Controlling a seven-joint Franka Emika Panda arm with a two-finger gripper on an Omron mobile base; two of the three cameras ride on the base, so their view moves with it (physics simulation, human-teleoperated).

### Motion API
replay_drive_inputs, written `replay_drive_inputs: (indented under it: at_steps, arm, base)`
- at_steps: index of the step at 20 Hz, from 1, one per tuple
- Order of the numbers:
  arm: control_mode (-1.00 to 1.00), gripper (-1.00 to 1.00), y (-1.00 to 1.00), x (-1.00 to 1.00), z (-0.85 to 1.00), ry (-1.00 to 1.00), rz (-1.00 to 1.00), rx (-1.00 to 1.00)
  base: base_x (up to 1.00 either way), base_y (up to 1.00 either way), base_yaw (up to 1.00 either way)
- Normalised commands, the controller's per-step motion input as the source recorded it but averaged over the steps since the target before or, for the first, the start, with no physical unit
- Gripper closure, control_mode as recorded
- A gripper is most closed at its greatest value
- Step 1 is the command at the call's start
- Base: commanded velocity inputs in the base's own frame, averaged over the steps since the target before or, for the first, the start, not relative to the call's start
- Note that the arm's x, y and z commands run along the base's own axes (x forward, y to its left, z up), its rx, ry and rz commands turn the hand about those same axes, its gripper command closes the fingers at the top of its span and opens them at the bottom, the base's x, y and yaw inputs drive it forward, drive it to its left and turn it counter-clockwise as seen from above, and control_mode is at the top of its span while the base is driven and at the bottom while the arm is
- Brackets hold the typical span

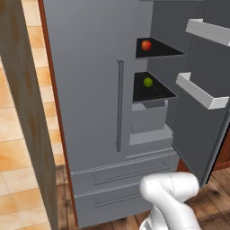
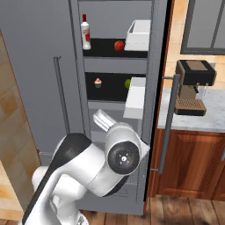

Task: Place the tupperware on the top shelf of the fridge. Make space for the tupperware among the existing items by rearranging them on the shelves if needed. Close the fridge door when finished.

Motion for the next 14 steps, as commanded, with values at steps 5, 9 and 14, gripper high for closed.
replay_drive_inputs:
  at_steps: [5, 9, 14]
  arm:
    - [-1.0, -1.0, -0.8, -0.02, -0.33, -0.04, 0.0, 0.24]
    - [-1.0, -1.0, -0.63, 0.31, -0.23, -0.01, 0.0, 0.19]
    - [-1.0, -1.0, -0.68, 0.57, -0.04, 0.0, 0.04, 0.24]
  base:
    - [0.0, 0.0, 0.0]
    - [0.0, 0.0, 0.0]
    - [0.0, 0.0, 0.0]
